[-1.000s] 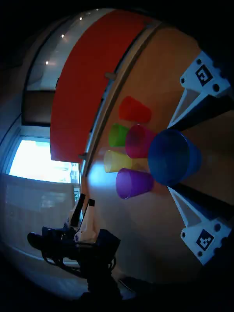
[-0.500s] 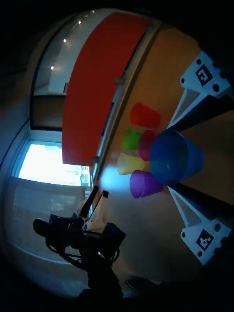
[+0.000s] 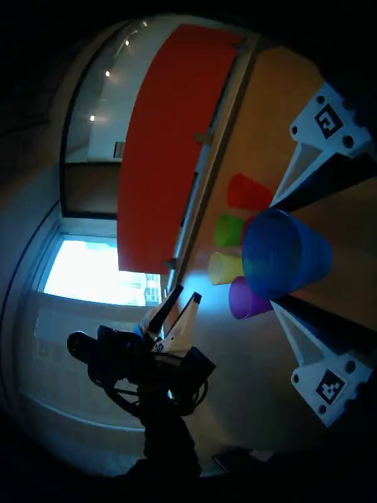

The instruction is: Pour water

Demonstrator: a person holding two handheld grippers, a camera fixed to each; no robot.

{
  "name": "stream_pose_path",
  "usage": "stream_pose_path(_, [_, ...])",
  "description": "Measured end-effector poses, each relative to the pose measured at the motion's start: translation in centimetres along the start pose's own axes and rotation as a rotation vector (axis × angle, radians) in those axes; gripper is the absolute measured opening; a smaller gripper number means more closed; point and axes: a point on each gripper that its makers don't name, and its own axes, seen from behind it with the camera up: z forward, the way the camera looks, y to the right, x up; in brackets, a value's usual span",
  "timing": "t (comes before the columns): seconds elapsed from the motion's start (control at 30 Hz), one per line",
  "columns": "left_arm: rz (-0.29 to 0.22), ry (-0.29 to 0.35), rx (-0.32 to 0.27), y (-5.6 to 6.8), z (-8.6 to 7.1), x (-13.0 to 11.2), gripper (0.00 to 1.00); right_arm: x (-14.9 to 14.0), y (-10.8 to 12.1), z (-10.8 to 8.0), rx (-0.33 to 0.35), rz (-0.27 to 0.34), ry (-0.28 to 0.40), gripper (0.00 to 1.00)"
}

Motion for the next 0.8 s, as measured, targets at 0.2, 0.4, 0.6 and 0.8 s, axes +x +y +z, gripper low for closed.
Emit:
stream_pose_path(0.2, [0.024,-0.033,-0.051,0.0,1.8,0.4,0.89,0.5,-0.2,-0.3,-0.01,0.0,0.019,0.92])
stream_pose_path(0.4, [0.034,-0.072,-0.1,-0.1,3.9,0.2,0.89,0.8,-0.2,-0.7,-0.009,0.01,0.03,0.92])
stream_pose_path(0.6, [0.055,-0.112,-0.122,-0.4,5.9,-0.3,0.89,0.5,0.1,-0.9,-0.014,0.014,0.033,0.92])
stream_pose_path(0.8, [0.068,-0.145,-0.126,-1.1,7.8,-0.3,0.89,0.2,0.2,-0.9,-0.01,0.023,0.032,0.92])
